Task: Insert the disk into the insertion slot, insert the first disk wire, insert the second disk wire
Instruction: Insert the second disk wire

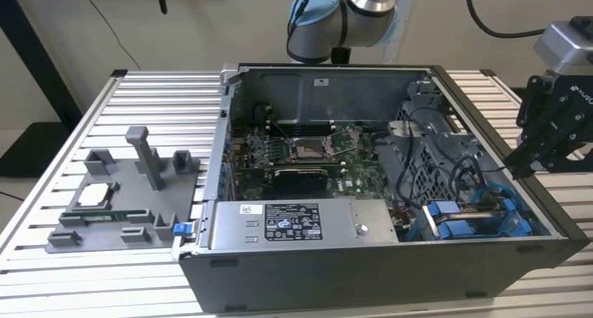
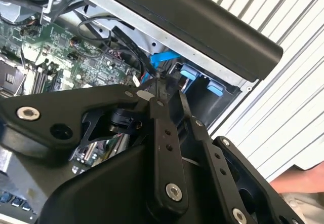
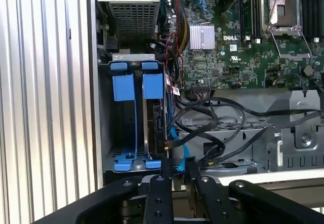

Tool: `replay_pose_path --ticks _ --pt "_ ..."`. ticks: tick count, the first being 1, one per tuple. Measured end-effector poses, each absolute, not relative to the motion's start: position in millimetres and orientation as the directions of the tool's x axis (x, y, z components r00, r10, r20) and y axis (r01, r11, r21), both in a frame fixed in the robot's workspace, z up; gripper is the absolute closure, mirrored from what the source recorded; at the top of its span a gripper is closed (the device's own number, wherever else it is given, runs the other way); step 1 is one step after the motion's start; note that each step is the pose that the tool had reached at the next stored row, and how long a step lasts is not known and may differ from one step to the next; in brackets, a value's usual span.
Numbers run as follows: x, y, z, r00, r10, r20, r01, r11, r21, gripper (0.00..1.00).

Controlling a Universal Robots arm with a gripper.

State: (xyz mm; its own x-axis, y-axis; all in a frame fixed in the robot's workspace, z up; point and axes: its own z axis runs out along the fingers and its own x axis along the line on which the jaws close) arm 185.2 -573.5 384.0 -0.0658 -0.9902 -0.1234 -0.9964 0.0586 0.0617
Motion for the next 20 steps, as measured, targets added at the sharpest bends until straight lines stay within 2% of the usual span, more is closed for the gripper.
replay_pose_path --ticks 20 --pt "187.0 -575.9 381.7 -0.049 -0.99 -0.13 -0.998 0.045 0.034 0.0"
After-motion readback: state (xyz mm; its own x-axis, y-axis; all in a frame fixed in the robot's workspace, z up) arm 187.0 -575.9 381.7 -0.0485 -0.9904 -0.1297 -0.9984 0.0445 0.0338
